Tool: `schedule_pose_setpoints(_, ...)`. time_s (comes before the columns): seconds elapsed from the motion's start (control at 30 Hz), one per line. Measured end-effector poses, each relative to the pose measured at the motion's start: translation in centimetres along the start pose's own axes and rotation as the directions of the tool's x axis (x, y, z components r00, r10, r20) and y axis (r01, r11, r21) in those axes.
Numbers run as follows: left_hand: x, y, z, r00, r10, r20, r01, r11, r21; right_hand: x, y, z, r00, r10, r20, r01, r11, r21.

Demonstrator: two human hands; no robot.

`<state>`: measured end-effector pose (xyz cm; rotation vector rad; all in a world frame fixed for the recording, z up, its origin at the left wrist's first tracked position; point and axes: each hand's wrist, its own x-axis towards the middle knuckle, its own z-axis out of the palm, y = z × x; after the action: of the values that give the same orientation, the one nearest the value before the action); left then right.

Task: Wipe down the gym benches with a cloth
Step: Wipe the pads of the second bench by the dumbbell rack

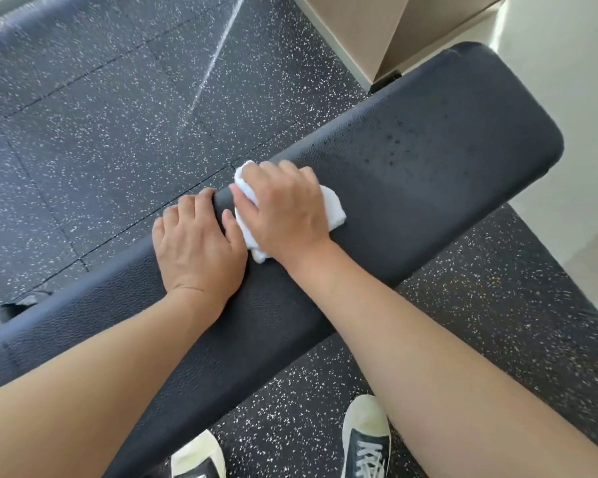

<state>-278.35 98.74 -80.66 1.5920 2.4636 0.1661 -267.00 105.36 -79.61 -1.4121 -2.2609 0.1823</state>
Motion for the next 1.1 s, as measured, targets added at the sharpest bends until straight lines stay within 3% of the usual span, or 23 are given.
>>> schedule_pose_setpoints(0.1,-0.1,0.2,-0.6,0.993,0.107,0.045,-0.109,0.992,0.056,-1.7,3.0,-1.9,0.994,-0.11,0.021,0.11,0.994,0.004)
schedule_pose_setpoints(0.17,0.2,0.4,-1.1,0.96,0.26,0.106,-0.268,0.961,0.072,-3.2,6.8,-4.0,0.995,-0.101,0.021,0.102,0.994,-0.041)
schedule_pose_setpoints(0.23,0.9,0.6,-1.4,0.901,0.402,0.162,-0.42,0.903,0.094,-4.5,12.0,-6.3,1.0,-0.002,-0.011,0.001,0.994,-0.107)
schedule_pose_setpoints(0.33,1.4,0.9,-2.0,0.875,0.434,0.213,-0.462,0.882,0.099,-5.8,18.6,-9.5,0.978,0.203,-0.035,-0.207,0.964,-0.169)
schedule_pose_setpoints(0.5,0.7,3.5,-1.8,0.938,0.298,0.177,-0.306,0.952,0.021,-6.2,15.5,-9.2,0.942,0.331,-0.062,-0.336,0.919,-0.207)
schedule_pose_setpoints(0.67,3.0,7.9,-0.5,0.976,0.176,0.127,-0.173,0.984,-0.03,-8.0,6.7,-6.3,0.999,0.028,-0.034,-0.031,0.996,-0.086)
schedule_pose_setpoints(0.77,4.9,10.2,-0.2,0.992,0.016,0.124,-0.008,0.998,-0.058,-8.6,7.4,-6.5,0.993,-0.117,-0.029,0.116,0.993,-0.019)
schedule_pose_setpoints(0.83,5.6,10.9,0.2,0.988,-0.112,0.102,0.12,0.99,-0.074,-8.4,10.4,-7.6,0.991,-0.129,-0.022,0.128,0.992,-0.008)
schedule_pose_setpoints(0.9,5.7,11.2,0.7,0.986,-0.164,0.033,0.166,0.984,-0.059,-8.1,15.1,-9.1,0.998,-0.061,-0.005,0.06,0.997,-0.053)
schedule_pose_setpoints(0.97,5.5,11.4,1.1,0.986,-0.165,-0.034,0.164,0.986,-0.039,-7.2,20.9,-10.8,0.994,0.103,-0.034,-0.107,0.986,-0.131)
schedule_pose_setpoints(1.1,5.5,11.7,1.5,0.985,-0.161,-0.064,0.16,0.987,-0.02,-5.4,27.5,-13.5,0.926,0.373,-0.062,-0.377,0.898,-0.227)
